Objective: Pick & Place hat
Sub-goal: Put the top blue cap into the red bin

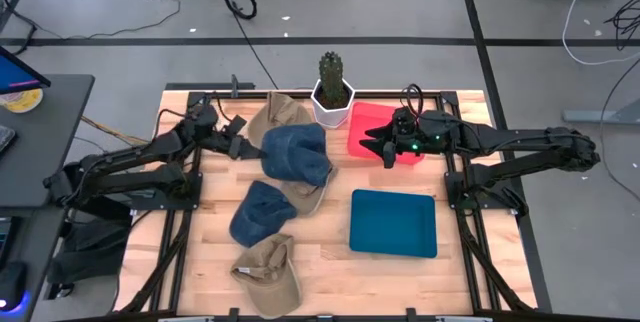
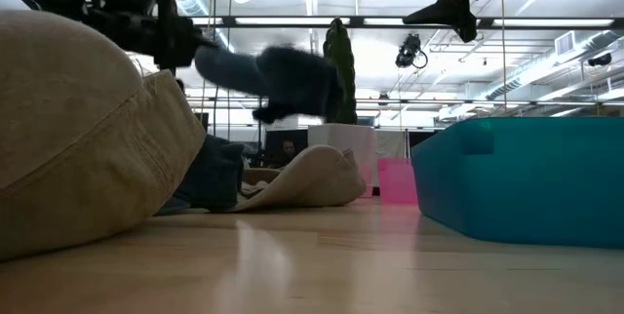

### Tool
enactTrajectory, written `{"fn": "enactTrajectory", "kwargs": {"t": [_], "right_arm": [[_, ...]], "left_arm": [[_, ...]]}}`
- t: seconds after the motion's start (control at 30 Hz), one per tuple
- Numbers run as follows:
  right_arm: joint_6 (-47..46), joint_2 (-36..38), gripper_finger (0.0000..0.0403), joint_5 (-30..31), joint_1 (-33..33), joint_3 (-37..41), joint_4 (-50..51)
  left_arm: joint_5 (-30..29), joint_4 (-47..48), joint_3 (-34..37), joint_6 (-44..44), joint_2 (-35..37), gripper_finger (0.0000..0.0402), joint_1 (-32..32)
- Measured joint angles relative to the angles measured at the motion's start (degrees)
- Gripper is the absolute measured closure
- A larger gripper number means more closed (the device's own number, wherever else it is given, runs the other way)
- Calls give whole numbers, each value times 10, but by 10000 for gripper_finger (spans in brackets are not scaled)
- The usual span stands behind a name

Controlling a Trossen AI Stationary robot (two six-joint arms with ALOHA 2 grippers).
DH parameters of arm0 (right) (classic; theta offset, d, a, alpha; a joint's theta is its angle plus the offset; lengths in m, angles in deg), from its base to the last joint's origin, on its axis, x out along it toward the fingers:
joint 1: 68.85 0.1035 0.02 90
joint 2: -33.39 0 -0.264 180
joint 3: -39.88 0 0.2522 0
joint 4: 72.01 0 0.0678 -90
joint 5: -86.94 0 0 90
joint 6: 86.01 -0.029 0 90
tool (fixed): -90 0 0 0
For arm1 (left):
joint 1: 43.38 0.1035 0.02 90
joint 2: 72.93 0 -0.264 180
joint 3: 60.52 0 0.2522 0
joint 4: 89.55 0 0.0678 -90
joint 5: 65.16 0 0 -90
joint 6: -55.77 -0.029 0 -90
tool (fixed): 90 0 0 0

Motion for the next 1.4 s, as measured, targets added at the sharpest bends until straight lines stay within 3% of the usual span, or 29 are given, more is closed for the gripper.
{"fn": "enactTrajectory", "kwargs": {"t": [0.33,0.47,0.6,0.77,1.17,1.4], "right_arm": [[-47,0,159,-2,-4,0,3],[-78,0,130,-18,-8,0,2],[-103,-10,90,-79,-18,0,-25],[-112,-40,66,-109,-27,0,-153],[-176,-141,64,-153,-36,0,-438],[-187,-203,64,-152,-36,0,-488]], "left_arm": [[-12,-27,-34,-1,60,390,0],[-26,-88,-38,0,71,390,0],[-28,-144,-38,15,72,390,0],[-30,-191,-38,31,72,390,0],[-49,-238,-38,30,71,390,-14],[-69,-237,-38,12,71,390,-49]]}}
